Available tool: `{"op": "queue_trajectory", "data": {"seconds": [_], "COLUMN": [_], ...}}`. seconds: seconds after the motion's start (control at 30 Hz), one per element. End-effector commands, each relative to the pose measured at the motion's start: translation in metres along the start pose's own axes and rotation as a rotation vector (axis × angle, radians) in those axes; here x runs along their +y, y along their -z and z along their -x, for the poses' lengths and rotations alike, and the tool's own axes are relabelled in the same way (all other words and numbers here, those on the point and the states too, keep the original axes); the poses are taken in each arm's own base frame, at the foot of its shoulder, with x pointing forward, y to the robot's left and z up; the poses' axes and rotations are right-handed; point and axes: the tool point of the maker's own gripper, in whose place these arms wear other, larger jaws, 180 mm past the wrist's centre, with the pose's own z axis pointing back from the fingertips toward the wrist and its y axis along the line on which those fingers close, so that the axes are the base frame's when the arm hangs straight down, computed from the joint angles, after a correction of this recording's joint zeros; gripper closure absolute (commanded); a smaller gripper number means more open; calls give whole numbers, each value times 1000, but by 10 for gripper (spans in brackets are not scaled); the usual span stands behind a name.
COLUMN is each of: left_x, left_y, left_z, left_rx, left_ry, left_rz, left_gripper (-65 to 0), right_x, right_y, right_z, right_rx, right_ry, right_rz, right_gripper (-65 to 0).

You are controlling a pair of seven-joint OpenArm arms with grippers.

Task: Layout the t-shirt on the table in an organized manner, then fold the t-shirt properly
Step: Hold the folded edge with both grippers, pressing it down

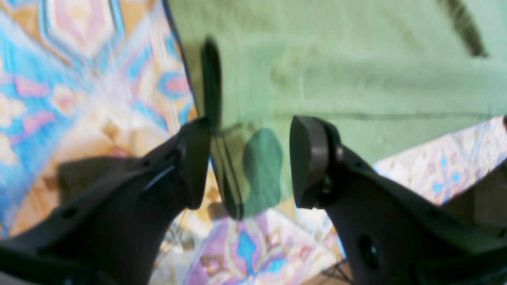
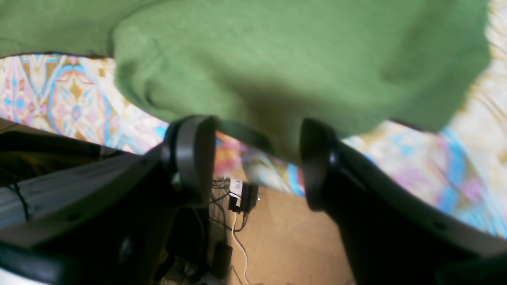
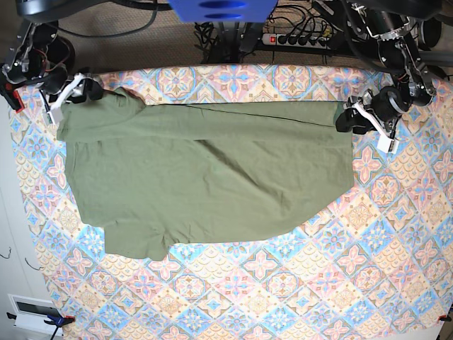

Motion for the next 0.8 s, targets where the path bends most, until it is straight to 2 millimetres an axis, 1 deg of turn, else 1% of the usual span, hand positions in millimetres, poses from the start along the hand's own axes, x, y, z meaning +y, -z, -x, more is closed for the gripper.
{"op": "queue_trajectory", "data": {"seconds": [0.0, 0.1, 0.17, 0.27, 0.33, 0.47, 0.63, 0.77], "left_x": [0, 0, 0, 0, 0, 0, 0, 0], "left_y": [-5, -5, -5, -5, -5, -5, -5, -5], "left_z": [-11, -11, -11, -11, -11, -11, -12, -12], "left_rx": [-33, -33, -32, -31, -31, -33, -34, -36], "left_ry": [20, 20, 20, 21, 21, 21, 21, 22], "left_rz": [2, 2, 2, 1, 1, 1, 1, 2], "left_gripper": [-299, -299, -299, -299, -299, -299, -299, -299], "right_x": [-2, -4, -7, -7, -5, -12, -22, -24], "right_y": [-3, 5, 6, 5, 3, -14, -22, -21], "right_z": [-7, 8, 12, 11, 5, -9, -3, -1], "right_rx": [-19, 13, 22, 19, 5, -44, -44, -45], "right_ry": [-9, 33, 48, 45, 32, 6, 30, 41], "right_rz": [-4, -19, -19, -18, -16, 30, 59, 61], "right_gripper": [-329, -329, -329, -329, -329, -329, -329, -329]}}
